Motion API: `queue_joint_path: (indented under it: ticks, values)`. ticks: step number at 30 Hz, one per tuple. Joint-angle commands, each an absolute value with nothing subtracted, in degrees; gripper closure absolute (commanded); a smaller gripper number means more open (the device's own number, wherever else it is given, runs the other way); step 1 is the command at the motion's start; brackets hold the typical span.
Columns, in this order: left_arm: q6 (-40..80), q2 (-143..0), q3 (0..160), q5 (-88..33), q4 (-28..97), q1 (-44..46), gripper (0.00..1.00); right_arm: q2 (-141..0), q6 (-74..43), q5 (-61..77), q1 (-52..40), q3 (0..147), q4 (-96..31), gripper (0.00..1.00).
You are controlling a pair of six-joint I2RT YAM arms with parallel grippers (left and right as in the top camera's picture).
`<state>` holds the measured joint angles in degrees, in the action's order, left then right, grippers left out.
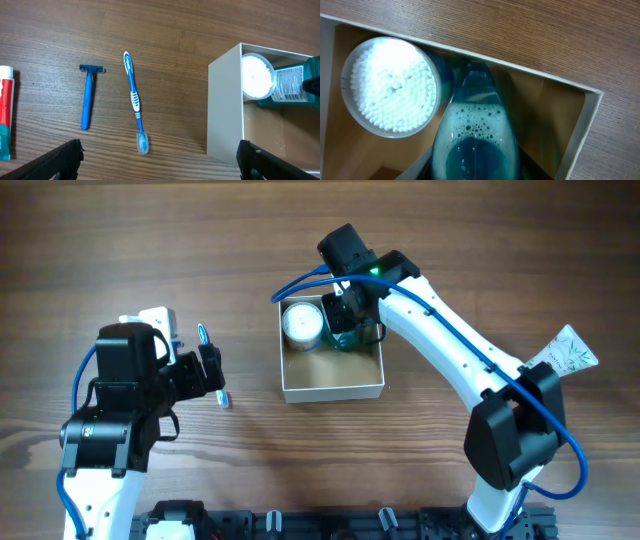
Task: Pack container
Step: 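Lower the Listerine bottle into the box beside the tub, release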
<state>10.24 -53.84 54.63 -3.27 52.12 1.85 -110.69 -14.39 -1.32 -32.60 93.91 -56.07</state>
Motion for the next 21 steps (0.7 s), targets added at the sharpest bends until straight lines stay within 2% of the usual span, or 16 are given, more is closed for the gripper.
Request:
queue_joint_path:
  ticks: [1,2,3,10,15,17,21]
  values:
    - [10.96,-54.02,55.9,-2.94,52.16,2.13,0.0,-110.8,-15.2,-1.61,-32.62,94.76,-55.44,0.39]
    - [10.96,-54.02,55.9,-2.94,52.16,2.13,0.0,-110.8,-15.2,-1.61,-32.62,94.76,-55.42,0.31]
    - [10.96,-54.02,55.9,-2.94,52.16,2.13,0.0,-110.8,-15.2,-1.61,-32.62,94.76,-55.4,0.29]
    - [10.96,-54.02,55.9,-2.94,52.16,2.13,0.0,-109.36,-15.03,-1.93,-32.62,94.78,-55.57,0.27]
    - [10.96,-54.02,55.9,-2.94,52.14,2.13,0.0,-99.18,-15.03,-10.33,-31.9,94.91,-57.78,0.23]
    - [10.96,-54.02,55.9,-2.94,52.16,2.13,0.0,-92.79,-15.0,-12.71,-30.04,94.91,-58.78,0.15]
    - [10.96,-54.02,55.9,-2.94,52.14,2.13,0.0,-81.34,-15.07,-14.0,-20.38,94.91,-61.91,0.07]
